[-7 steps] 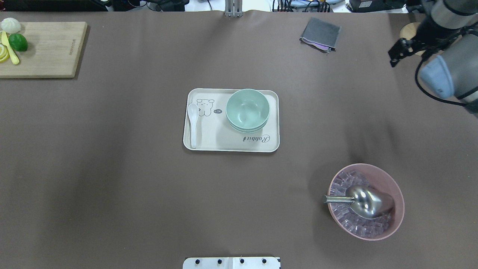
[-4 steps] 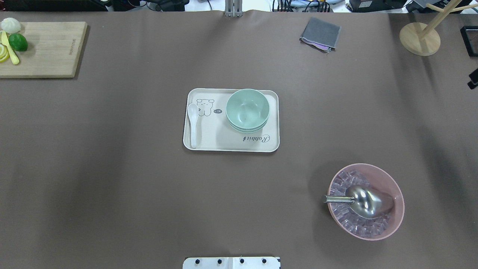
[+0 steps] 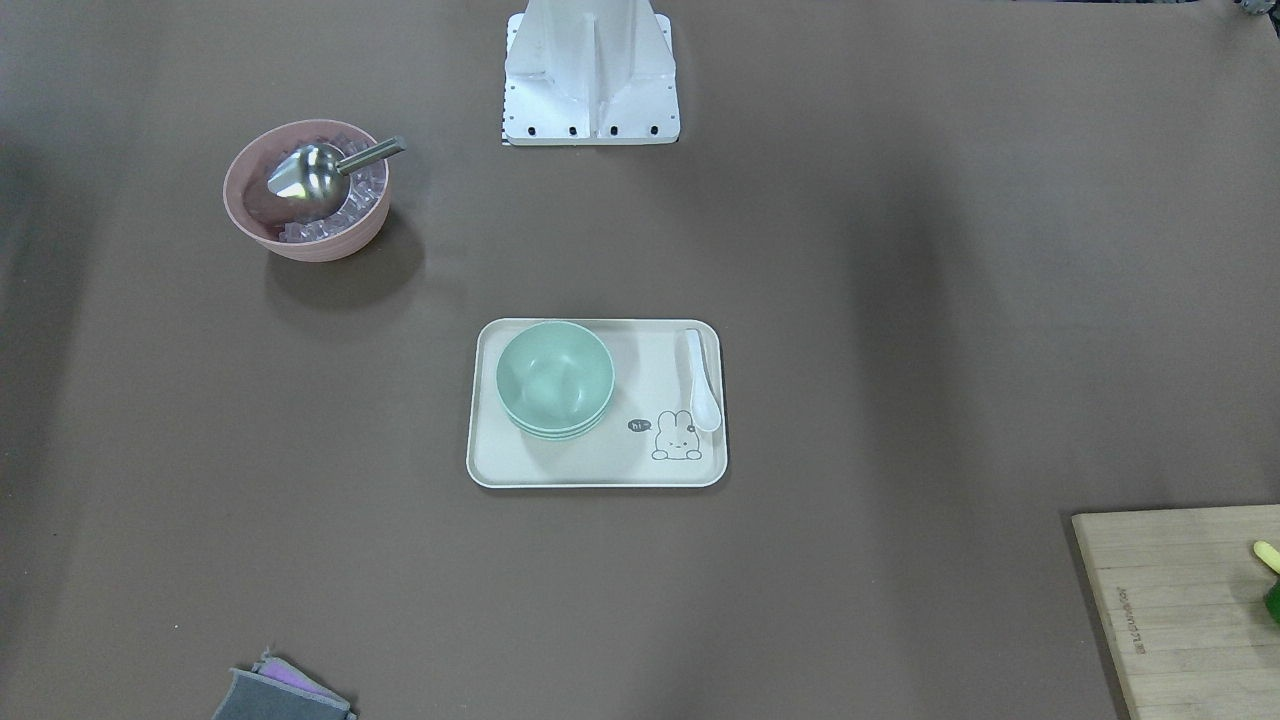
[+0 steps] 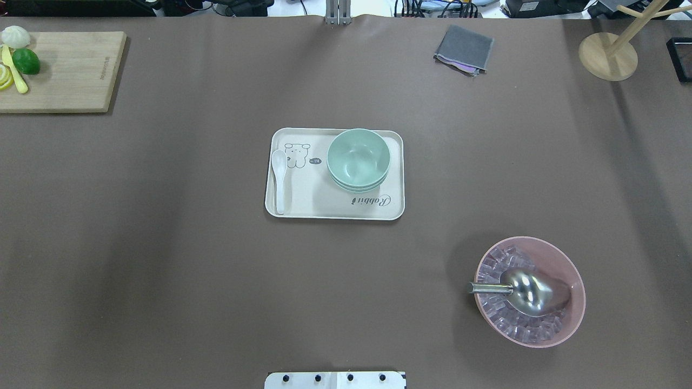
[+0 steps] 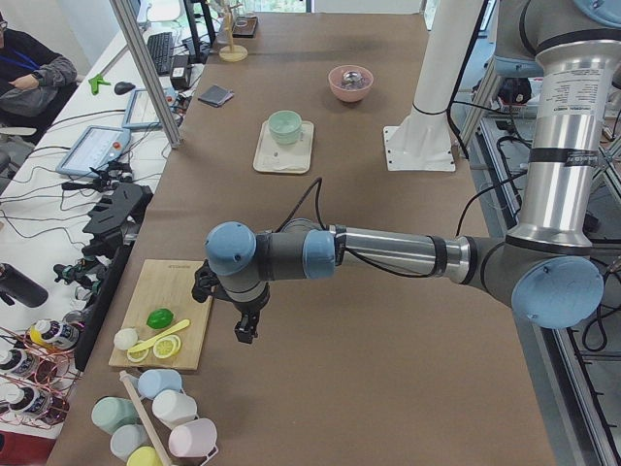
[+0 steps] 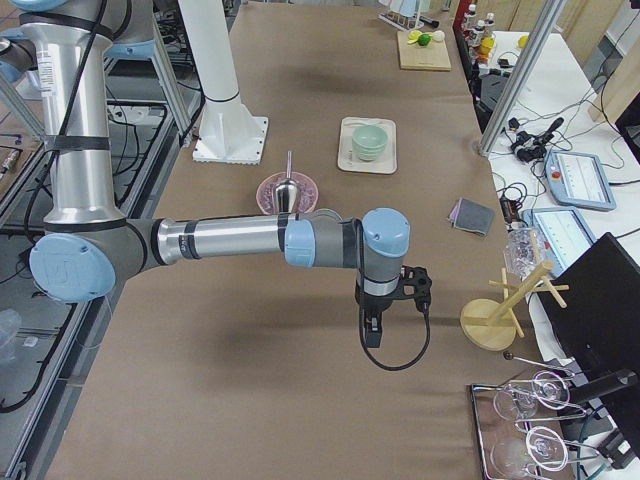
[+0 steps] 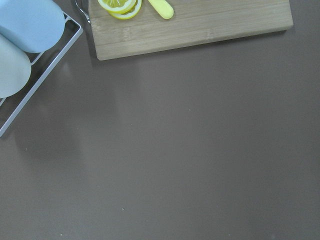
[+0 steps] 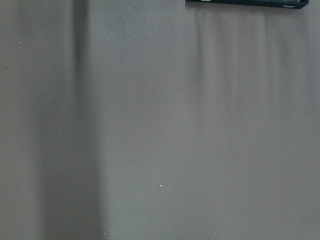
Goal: Stack green bowls together
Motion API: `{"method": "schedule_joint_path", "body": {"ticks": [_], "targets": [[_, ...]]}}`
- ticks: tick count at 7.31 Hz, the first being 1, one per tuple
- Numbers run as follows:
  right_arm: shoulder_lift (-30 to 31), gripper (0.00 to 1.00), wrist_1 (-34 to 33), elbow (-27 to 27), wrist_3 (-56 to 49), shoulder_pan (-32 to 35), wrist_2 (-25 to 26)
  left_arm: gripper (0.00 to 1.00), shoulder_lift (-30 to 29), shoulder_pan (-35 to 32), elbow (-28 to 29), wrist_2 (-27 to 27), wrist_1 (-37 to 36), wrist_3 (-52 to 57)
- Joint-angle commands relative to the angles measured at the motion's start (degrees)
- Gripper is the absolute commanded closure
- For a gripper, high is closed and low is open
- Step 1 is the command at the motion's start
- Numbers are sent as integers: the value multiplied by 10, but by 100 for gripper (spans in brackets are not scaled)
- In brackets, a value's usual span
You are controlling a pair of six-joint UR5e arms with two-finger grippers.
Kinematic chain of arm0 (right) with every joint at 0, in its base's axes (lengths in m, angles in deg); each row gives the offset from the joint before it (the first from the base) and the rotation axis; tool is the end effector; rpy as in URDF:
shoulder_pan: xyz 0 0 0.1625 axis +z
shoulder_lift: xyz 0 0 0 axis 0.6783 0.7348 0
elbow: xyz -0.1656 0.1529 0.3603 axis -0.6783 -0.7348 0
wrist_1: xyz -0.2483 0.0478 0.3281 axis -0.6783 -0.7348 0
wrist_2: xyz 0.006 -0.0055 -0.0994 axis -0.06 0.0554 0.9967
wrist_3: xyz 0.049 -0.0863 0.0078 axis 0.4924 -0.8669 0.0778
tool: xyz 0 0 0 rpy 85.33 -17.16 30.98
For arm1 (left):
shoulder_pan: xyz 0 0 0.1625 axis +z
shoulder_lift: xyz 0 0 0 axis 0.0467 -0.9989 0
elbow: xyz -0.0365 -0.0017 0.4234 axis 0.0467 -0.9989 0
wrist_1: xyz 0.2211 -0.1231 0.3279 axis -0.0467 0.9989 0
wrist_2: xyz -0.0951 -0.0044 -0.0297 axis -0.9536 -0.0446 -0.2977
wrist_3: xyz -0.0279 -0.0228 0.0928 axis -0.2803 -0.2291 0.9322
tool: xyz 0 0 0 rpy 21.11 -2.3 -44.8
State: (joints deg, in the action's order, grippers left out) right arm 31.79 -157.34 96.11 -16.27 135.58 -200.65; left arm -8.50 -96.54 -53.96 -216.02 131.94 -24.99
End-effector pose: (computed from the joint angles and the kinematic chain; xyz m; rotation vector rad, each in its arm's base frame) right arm 0.0961 -0.4883 0.6112 0.0475 -0.6671 0.0305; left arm -0.0931 -0.5078 0.6185 0.0994 0.8427 0.1783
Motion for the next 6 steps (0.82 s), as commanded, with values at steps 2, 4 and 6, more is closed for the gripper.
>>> {"method": "schedule_joint_path", "body": {"ticks": [2,4,6], "targets": [[24,0,4,11,6,15,-1,2,1,0,-6,2,33,0],[24,0,5,8,4,7,-3,2,-2,0,-19,15,38,2],[24,0,5,8,4,-1,-3,2,3,-1,-22,12,39,0]]}}
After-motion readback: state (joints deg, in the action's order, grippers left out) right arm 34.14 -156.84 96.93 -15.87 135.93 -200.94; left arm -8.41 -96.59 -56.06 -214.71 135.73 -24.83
